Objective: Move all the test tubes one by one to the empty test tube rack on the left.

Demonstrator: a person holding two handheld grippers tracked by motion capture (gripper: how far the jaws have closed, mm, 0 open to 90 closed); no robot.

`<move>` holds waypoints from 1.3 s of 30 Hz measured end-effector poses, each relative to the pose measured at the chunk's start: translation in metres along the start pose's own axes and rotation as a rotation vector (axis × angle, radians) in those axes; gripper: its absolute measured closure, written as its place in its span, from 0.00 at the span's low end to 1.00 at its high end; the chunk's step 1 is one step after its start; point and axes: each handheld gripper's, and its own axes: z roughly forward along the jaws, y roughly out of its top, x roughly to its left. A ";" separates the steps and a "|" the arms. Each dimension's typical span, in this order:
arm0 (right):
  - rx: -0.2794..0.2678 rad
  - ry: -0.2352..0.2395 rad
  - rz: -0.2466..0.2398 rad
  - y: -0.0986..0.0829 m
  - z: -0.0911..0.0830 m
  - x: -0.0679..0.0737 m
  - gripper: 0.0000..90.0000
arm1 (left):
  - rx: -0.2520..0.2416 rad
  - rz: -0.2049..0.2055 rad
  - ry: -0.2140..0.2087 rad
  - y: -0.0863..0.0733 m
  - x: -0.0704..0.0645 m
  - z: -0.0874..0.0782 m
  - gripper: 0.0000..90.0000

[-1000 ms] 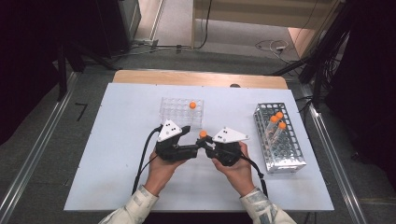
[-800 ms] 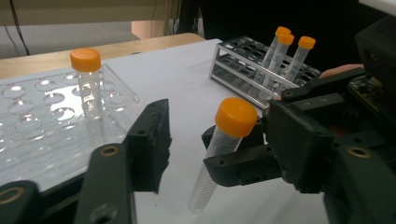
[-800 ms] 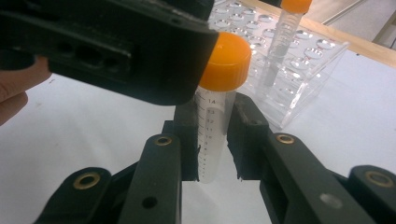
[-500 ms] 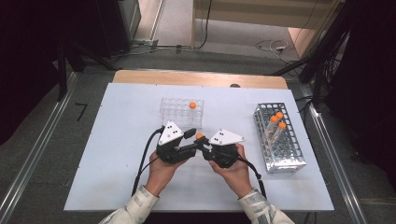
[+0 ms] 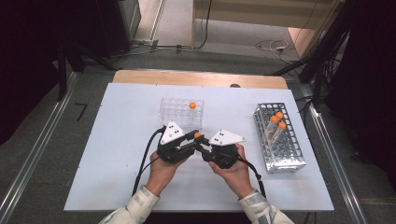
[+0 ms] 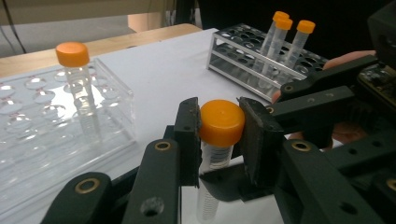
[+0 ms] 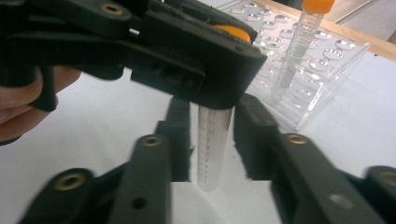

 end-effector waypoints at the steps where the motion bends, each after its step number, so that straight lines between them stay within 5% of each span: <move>1: -0.001 -0.002 0.009 0.000 -0.001 0.000 0.64 | -0.002 -0.009 0.000 0.001 0.001 0.000 0.77; 9: -0.021 0.012 0.078 -0.001 -0.009 -0.010 0.34 | -0.011 -0.068 0.005 0.005 0.011 -0.001 0.78; 13: -0.017 0.012 0.092 -0.005 -0.012 -0.012 0.27 | -0.012 -0.076 0.015 0.011 0.017 -0.001 0.78; 39: -0.029 -0.027 0.125 -0.009 -0.023 -0.029 0.27 | -0.038 -0.129 0.101 0.047 0.054 0.000 0.78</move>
